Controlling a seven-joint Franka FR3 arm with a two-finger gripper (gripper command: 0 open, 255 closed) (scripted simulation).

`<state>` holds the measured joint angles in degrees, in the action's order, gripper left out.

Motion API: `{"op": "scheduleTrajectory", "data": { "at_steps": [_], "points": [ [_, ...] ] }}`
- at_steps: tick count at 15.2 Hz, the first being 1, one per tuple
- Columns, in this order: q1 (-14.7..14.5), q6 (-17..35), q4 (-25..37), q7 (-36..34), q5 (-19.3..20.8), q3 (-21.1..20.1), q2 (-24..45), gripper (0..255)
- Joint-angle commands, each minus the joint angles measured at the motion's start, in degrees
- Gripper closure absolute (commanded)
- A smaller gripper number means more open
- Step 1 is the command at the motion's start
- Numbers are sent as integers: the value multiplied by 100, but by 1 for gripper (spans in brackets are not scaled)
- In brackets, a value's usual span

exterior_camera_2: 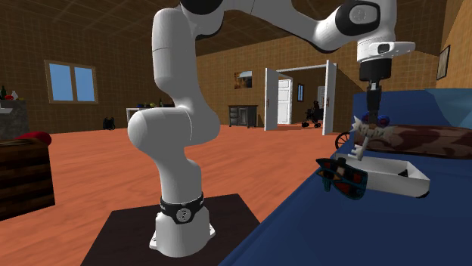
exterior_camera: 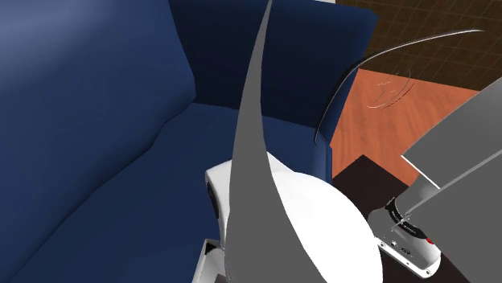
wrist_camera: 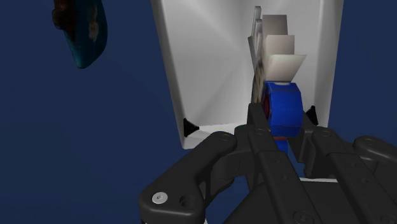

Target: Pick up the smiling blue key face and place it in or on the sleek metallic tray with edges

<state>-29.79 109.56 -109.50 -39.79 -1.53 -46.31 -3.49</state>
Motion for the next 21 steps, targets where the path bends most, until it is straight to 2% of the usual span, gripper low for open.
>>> {"op": "scheduleTrajectory", "data": {
  "at_steps": [1,4,5,10,14,21],
  "points": [
    [-1,10,-7,-3,1,-2,1,255],
    [-1,10,-7,-3,1,-2,1,255],
    [-1,10,-7,-3,1,-2,1,0],
    [-1,10,-8,-3,1,-1,1,0],
    [15,-710,650,42,-60,32,-88,0],
    [15,-710,650,42,-60,32,-88,0]
  ]
}}
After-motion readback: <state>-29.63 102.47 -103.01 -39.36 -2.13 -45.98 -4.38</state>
